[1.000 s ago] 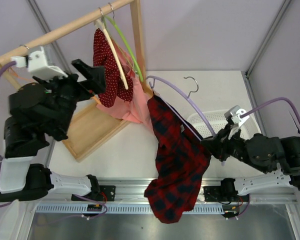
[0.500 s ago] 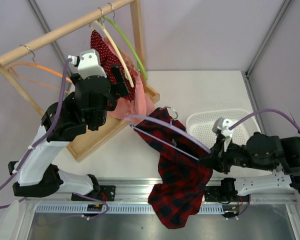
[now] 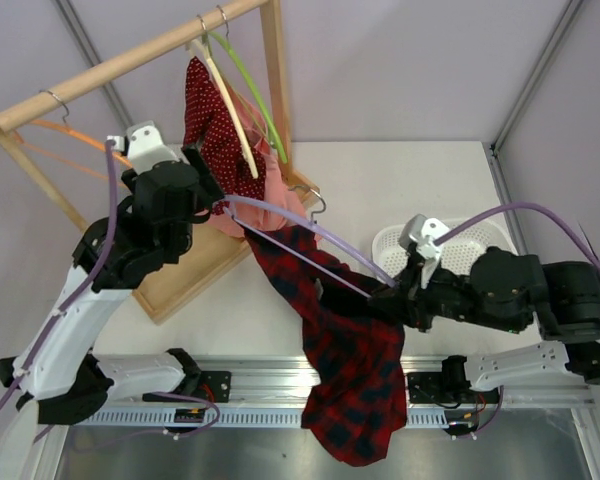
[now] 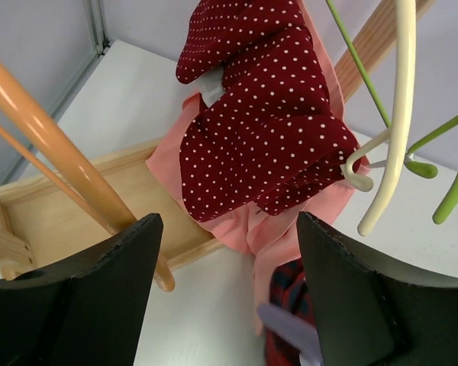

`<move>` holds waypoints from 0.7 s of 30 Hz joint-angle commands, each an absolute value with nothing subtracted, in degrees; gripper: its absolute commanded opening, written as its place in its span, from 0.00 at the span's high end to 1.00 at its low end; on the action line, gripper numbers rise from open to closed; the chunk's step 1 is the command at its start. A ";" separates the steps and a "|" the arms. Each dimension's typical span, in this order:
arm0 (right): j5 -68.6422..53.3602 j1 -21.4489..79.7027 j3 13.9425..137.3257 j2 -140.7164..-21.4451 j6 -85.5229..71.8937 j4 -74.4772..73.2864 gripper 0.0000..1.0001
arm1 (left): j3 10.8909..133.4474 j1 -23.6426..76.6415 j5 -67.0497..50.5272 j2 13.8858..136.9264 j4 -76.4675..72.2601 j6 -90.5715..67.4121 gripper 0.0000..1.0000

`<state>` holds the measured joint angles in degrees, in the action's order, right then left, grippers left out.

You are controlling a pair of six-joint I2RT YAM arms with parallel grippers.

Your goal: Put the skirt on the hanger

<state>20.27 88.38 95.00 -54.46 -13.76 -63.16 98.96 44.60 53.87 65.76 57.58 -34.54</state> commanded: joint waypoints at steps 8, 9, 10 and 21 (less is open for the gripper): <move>20.74 81.13 109.41 -67.83 -9.75 -52.20 1.00 | 93.78 42.19 51.24 54.76 56.07 -37.97 0.24; 21.44 80.60 109.86 -68.55 -9.93 -52.82 1.00 | 93.78 42.19 51.15 54.23 56.51 -37.88 0.24; 21.62 79.81 110.47 -69.34 -10.37 -53.00 1.00 | 93.95 42.19 51.07 53.36 56.69 -37.97 0.24; 10.82 70.14 114.77 -78.46 -9.76 -45.79 1.00 | 93.17 42.19 48.08 49.75 57.13 -35.86 0.27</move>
<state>15.59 71.46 108.38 -75.59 -11.90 -57.91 93.80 42.96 47.88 50.04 56.86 -37.41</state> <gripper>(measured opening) 0.185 0.732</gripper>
